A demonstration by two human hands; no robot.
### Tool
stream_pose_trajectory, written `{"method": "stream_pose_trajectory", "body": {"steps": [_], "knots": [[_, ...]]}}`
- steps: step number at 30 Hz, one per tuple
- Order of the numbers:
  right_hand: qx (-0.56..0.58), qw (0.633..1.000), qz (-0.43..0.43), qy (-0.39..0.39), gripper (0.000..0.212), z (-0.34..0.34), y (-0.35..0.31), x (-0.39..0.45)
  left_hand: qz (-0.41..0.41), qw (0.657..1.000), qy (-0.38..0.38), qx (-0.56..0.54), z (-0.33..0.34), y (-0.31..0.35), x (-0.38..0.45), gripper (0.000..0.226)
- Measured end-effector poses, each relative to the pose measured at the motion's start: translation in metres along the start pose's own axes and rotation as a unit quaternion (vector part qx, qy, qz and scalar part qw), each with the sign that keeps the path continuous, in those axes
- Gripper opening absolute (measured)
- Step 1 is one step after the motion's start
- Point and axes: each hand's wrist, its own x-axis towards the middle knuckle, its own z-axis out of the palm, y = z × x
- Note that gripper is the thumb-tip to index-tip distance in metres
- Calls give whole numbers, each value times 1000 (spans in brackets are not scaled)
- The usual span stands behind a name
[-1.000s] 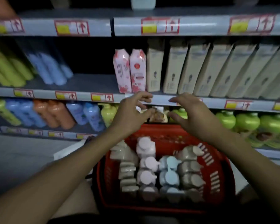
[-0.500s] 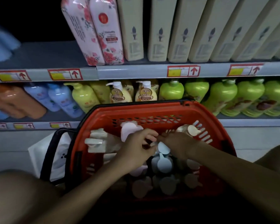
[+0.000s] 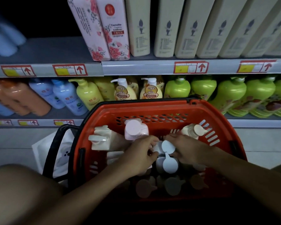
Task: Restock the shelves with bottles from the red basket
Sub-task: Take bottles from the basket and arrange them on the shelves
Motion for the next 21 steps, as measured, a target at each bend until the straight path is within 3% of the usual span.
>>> {"method": "stream_pose_trajectory", "body": {"steps": [6, 12, 16, 21], "knots": [[44, 998, 11, 52, 21, -12, -6, -7, 5, 1000, 14, 1, -8, 9, 5, 55], [37, 993, 15, 110, 30, -37, -12, -13, 29, 999, -12, -33, -17, 9, 4, 76], [119, 958, 15, 261, 28, -73, -34, -17, 68, 990, 53, -108, -18, 19, 9, 70], [55, 884, 106, 452, 43, -103, -76, -17, 111, 967, 84, -214, -11, 35, 2, 98]]}}
